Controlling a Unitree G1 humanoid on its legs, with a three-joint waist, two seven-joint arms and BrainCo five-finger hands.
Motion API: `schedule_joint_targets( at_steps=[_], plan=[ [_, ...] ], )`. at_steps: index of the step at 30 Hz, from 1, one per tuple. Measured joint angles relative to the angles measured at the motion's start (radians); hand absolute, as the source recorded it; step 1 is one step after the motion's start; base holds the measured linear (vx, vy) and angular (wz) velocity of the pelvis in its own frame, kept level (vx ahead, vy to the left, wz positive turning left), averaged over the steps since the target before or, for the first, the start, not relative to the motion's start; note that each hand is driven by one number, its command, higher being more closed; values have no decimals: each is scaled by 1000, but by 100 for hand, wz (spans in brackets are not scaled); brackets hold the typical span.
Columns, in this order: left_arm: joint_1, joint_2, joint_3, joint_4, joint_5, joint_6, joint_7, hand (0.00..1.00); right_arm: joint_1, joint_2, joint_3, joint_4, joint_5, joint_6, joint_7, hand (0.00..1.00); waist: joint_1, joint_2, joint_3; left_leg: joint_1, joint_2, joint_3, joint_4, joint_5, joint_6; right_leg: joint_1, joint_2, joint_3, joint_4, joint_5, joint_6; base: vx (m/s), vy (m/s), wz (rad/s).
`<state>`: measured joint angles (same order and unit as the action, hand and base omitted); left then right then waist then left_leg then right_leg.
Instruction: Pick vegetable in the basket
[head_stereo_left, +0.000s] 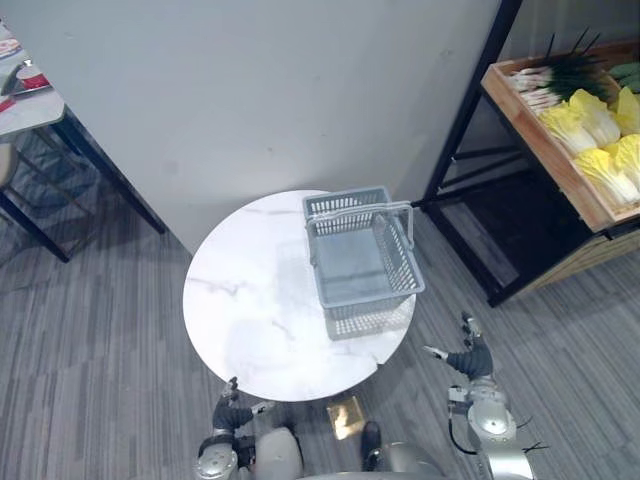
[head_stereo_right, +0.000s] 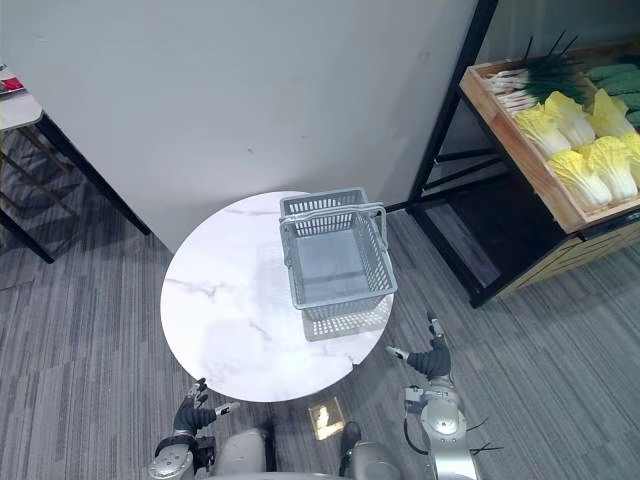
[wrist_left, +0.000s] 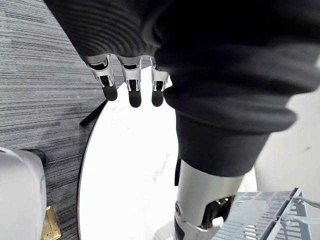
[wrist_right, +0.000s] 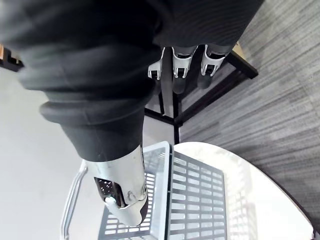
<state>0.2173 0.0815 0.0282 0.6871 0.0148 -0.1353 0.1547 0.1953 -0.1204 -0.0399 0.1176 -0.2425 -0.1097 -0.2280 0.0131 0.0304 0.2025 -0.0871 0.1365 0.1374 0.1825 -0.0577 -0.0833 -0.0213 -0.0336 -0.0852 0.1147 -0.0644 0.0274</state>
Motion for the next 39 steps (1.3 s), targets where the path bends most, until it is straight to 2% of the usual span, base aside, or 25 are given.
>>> schedule_joint_targets(
  at_steps=[2,7,10,11,16,19,23,25,27,32,34,39],
  plan=[
    [0,7,-1,22,18,-1,1,0,-59,-34,55,-30,-50,-7,-15,0,-1,3,-1,23,-35,10,-75,31,17,-1,-22,6,-31,14,21,64,110,-3],
    [5,46,-38,37,27,-6,7,0,-223,-108,165,-23,-195,-13,-57,0,6,4,-1,31,-68,14,-138,55,29,-13,-41,10,-55,25,38,28,64,-1],
    [3,50,-40,55,28,-9,22,0,-358,-156,247,29,-251,-21,-76,0,9,4,-1,29,-71,19,-151,59,31,-16,-41,17,-71,35,42,11,26,-6],
    [3,56,-58,58,28,-10,25,0,-398,-173,271,60,-275,-21,-81,0,18,4,-1,29,-71,18,-154,59,31,-15,-41,16,-74,35,42,0,0,0],
    [3,58,-73,62,25,-25,28,0,-529,-240,354,191,-311,-14,-85,0,33,15,6,28,-77,-2,-192,85,34,-20,-41,-5,-79,36,40,2,-5,13],
    [-1,58,-77,65,23,-29,44,0,-669,-289,412,303,-327,-1,-99,0,34,36,20,6,-82,-20,-225,117,38,-49,-43,-24,-79,45,37,-40,1,15],
    [-5,58,-77,64,14,-30,49,0,-835,-362,434,458,-340,11,-100,0,43,60,57,-42,-87,-61,-255,160,42,-90,-44,-60,-81,59,36,-78,2,25],
    [-6,58,-77,64,14,-30,50,0,-876,-401,433,505,-349,25,-100,0,59,69,72,-58,-88,-80,-256,169,42,-97,-44,-78,-82,60,35,-74,-5,34],
    [-6,57,-78,64,4,-32,58,0,-928,-431,434,537,-357,37,-105,0,59,85,82,-82,-89,-113,-276,195,41,-114,-44,-111,-82,61,34,-48,-11,42],
    [-7,57,-78,59,-18,-48,65,0,-1053,-466,437,627,-358,51,-128,0,63,118,111,-110,-89,-146,-276,211,42,-127,-44,-141,-80,64,30,-35,-4,20],
    [-15,57,-81,59,-25,-49,66,0,-1107,-500,442,670,-359,61,-128,0,75,134,119,-125,-88,-157,-276,216,39,-138,-43,-151,-76,64,30,-26,-6,11],
    [-27,57,-107,59,-44,-50,66,0,-1155,-525,443,704,-368,80,-139,0,85,144,124,-148,-86,-165,-276,224,38,-161,-41,-157,-66,63,29,-3,-6,3]
  ],
)
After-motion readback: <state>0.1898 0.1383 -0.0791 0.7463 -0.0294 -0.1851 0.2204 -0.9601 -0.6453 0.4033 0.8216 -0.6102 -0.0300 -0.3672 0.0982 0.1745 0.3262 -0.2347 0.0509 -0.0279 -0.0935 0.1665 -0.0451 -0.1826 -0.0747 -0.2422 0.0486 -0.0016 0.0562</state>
